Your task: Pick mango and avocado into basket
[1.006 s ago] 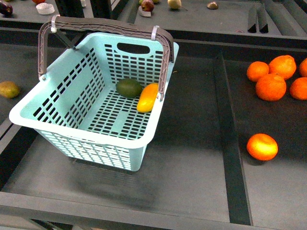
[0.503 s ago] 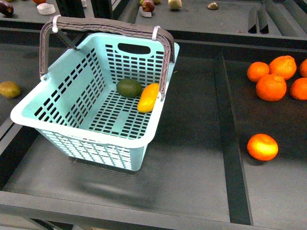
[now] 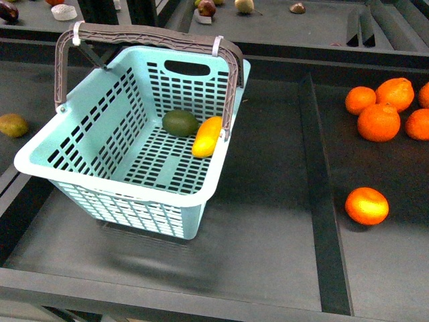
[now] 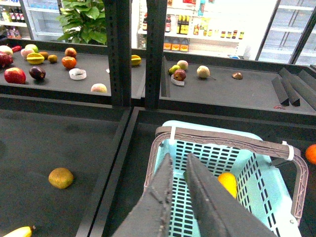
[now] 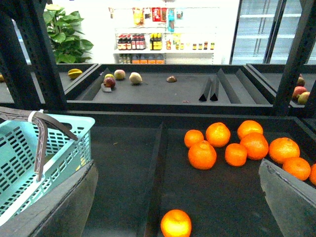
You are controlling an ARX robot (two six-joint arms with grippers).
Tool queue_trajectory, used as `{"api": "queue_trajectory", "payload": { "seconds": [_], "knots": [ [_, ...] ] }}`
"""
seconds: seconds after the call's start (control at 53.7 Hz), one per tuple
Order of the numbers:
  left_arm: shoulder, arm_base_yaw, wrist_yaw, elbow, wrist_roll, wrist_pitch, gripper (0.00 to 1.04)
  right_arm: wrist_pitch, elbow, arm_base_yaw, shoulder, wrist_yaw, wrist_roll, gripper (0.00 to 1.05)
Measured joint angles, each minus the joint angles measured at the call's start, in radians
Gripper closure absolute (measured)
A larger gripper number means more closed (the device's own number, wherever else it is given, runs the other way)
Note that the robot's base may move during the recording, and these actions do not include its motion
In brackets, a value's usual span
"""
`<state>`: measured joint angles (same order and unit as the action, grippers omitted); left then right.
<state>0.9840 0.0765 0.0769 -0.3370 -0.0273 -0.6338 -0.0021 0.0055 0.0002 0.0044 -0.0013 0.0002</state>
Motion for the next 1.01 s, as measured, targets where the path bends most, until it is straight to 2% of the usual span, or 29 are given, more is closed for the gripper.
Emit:
{"api": "queue_trajectory", "payload": {
  "seconds": [0.056,0.093,0.205,0.522,1.006],
  "knots": [
    [-0.039,-0.013,-0.019,0.044,0.004,-0.008,1.03,0.0,0.0,0.0,0.0,0.0,0.0,0.08],
    [-0.06,-0.039,-0.068,0.066,0.006,-0.008,1.01,0.0,0.0,0.0,0.0,0.0,0.0,0.08],
    [-0.122,-0.076,-0.071,0.126,0.011,-0.008,1.02,0.0,0.0,0.0,0.0,0.0,0.0,0.08],
    [-0.308,-0.077,-0.076,0.242,0.014,0.06,1.02,0.0,0.0,0.0,0.0,0.0,0.0,0.08],
    [-0.56,-0.077,-0.077,0.32,0.019,0.211,1.02,0.0,0.0,0.0,0.0,0.0,0.0,0.08]
  ]
}}
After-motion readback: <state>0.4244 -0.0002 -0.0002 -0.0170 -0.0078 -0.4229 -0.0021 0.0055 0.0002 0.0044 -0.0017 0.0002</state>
